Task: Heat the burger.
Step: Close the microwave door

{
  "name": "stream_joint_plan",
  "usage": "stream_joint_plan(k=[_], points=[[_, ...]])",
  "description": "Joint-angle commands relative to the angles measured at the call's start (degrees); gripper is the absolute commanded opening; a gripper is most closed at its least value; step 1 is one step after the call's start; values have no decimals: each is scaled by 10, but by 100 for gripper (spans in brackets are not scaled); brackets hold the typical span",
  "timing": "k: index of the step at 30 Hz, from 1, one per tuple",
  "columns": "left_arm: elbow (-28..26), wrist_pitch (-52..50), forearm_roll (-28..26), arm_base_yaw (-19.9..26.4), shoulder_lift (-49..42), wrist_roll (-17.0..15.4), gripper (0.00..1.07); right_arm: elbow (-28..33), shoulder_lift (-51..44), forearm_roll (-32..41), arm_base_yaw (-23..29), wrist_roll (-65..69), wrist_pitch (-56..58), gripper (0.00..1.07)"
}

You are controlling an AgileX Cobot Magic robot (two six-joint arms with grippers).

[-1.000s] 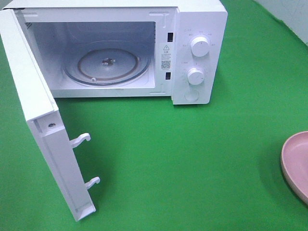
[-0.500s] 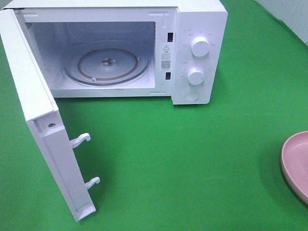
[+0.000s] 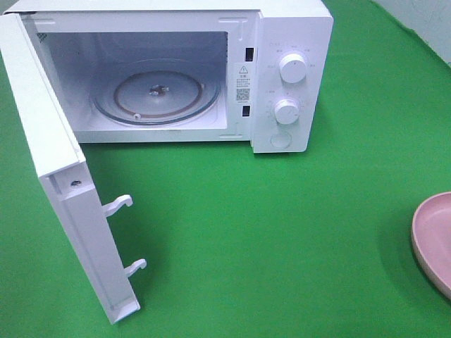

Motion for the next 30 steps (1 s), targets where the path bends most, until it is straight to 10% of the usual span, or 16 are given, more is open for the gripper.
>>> stream_joint_plan(k=[1,30], points=[[3,-3,-1,1,-3,1,100,1,-15,1,-4,5,-11,77],[-4,-11,-15,1,-3,-3,100,1,-15,1,-4,5,-11,77]])
